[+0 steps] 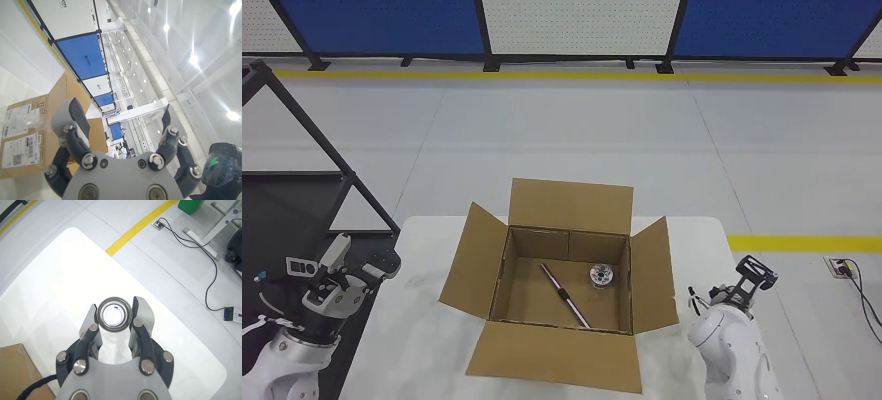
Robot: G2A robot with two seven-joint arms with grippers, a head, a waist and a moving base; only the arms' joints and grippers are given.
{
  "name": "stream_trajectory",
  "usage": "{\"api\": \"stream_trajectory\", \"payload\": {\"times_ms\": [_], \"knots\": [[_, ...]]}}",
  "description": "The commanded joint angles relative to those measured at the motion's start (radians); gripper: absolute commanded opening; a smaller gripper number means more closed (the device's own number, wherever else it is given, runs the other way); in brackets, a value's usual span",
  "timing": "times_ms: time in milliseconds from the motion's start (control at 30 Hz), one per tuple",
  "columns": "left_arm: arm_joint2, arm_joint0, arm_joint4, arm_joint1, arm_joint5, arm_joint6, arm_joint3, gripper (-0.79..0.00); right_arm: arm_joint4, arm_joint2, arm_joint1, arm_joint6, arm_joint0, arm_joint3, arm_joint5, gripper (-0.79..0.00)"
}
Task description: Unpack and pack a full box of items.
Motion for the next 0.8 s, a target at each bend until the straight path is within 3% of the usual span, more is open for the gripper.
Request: {"api": "stream_trajectory", "payload": {"times_ms": [0,267,367,433,567,633,733,767], "knots": [[0.000,0.000,0.000,0.000,0.000,0.000,0.000,0.000,-0.002,0.002,-0.001,0.001,0.007,0.011,-0.001,-0.785],[0.000,0.000,0.000,0.000,0.000,0.000,0.000,0.000,-0.003,0.008,-0.005,0.007,0.032,0.059,-0.002,-0.785],[0.000,0.000,0.000,0.000,0.000,0.000,0.000,0.000,-0.002,0.008,-0.006,0.005,0.035,0.068,-0.001,-0.665],[0.000,0.000,0.000,0.000,0.000,0.000,0.000,0.000,-0.002,0.009,-0.007,0.005,0.037,0.072,0.001,-0.640],[0.000,0.000,0.000,0.000,0.000,0.000,0.000,0.000,-0.003,0.009,-0.009,0.006,0.036,0.072,-0.001,-0.511],[0.000,0.000,0.000,0.000,0.000,0.000,0.000,0.000,-0.003,0.010,-0.010,0.007,0.035,0.069,-0.001,-0.397],[0.000,0.000,0.000,0.000,0.000,0.000,0.000,0.000,-0.006,0.012,-0.011,0.010,0.031,0.062,-0.003,-0.102],[0.000,0.000,0.000,0.000,0.000,0.000,0.000,0.000,-0.006,0.013,-0.012,0.012,0.029,0.057,-0.004,-0.071]]}}
